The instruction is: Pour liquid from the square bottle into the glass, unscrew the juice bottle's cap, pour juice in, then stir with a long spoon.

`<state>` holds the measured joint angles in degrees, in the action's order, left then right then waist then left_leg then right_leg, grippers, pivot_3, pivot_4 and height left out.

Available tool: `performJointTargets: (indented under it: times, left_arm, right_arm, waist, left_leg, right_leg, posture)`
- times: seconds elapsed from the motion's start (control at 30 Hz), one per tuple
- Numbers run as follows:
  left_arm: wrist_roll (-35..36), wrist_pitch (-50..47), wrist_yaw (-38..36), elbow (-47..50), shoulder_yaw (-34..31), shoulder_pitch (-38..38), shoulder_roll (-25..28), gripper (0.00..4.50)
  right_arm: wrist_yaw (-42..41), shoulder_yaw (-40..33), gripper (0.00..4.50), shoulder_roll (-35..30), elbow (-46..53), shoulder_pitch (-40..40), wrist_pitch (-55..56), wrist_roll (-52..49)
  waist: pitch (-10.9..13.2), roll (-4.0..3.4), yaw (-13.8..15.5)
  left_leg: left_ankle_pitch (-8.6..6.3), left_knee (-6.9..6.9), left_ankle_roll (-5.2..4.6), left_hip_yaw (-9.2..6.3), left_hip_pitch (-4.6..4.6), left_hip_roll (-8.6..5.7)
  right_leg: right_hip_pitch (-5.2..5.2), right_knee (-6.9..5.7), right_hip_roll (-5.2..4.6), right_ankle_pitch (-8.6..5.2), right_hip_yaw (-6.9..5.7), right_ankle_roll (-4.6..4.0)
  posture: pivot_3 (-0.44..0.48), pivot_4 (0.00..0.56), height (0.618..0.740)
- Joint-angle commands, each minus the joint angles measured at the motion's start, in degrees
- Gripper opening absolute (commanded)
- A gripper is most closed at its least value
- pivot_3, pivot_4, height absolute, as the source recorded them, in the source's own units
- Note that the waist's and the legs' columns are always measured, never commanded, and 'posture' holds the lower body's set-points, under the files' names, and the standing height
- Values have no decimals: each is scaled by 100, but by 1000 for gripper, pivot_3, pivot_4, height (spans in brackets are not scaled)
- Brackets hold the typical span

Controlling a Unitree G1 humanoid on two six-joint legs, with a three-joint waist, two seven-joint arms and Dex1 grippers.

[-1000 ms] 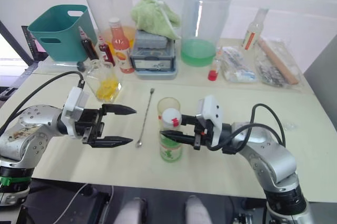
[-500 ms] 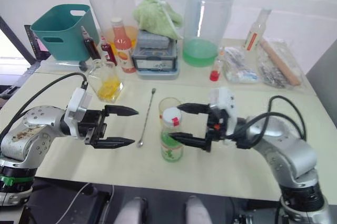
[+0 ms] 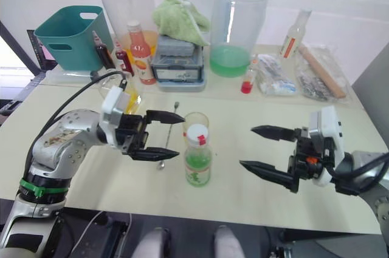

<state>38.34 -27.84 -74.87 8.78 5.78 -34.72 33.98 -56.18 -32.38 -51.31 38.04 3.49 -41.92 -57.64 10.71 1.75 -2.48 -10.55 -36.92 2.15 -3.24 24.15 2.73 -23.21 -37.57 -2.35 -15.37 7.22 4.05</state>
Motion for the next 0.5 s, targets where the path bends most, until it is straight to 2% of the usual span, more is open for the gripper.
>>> performJointTargets:
  times: [0.03, 0.3, 0.5]
  left_arm:
    - [-111, -64, -102, -61, 184, -278, -56, 4500]
    - [-445, 26, -176, -326, 663, -584, -471, 4500]
    - [-562, -22, -110, -342, 759, -621, -749, 4500]
  right_arm:
    - [130, -457, 4474, -77, 348, 184, 36, -271]
    - [629, -851, 4474, 151, 885, 919, 182, -295]
    - [879, -839, 4474, 138, 1011, 1045, 278, -326]
  waist:
    - [0, 0, 3]
    - [0, 0, 12]
    - [0, 1, -1]
  left_leg:
    - [0, -1, 0, 1, 0, 0]
    - [0, -2, 0, -2, -1, -2]
    - [0, -4, 0, -2, -1, -4]
  right_leg:
    - [1, 0, 0, 1, 1, 1]
    - [4, 1, 0, 0, 1, 3]
    - [6, 1, -1, 1, 3, 4]
  posture:
    - [0, 150, 723]
    - [0, 150, 723]
    - [0, 150, 723]
